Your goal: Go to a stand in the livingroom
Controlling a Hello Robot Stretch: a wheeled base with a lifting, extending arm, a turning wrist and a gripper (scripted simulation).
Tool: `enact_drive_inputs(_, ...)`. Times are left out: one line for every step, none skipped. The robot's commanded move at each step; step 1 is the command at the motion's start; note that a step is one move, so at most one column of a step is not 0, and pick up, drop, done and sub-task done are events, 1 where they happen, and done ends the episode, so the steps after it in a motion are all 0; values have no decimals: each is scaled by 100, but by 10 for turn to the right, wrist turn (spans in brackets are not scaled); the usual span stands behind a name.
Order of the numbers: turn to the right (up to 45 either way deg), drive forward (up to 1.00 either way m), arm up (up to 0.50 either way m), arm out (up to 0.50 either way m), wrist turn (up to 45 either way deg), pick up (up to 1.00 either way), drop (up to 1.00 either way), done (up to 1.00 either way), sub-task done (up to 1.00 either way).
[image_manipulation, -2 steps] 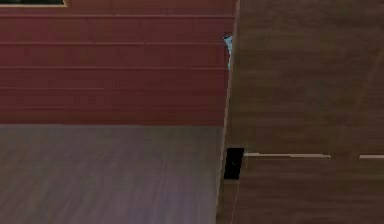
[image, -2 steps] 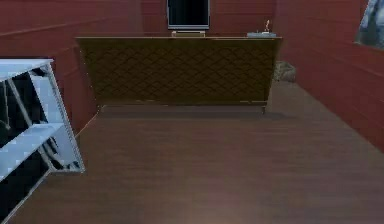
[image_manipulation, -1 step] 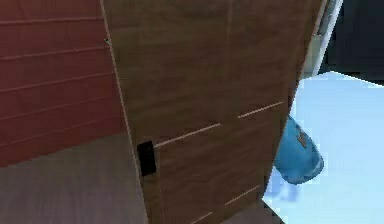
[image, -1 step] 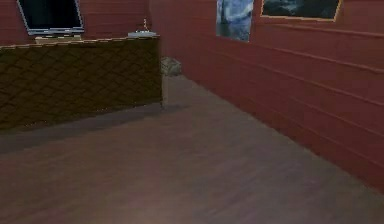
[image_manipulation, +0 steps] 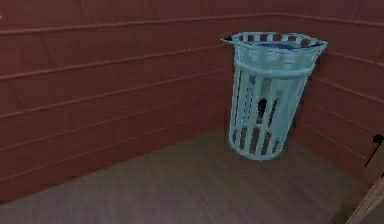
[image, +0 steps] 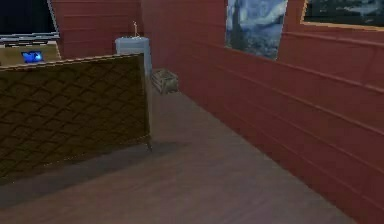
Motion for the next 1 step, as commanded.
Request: enact_drive_inputs(0,100,0,0,0,0,0,0,0)
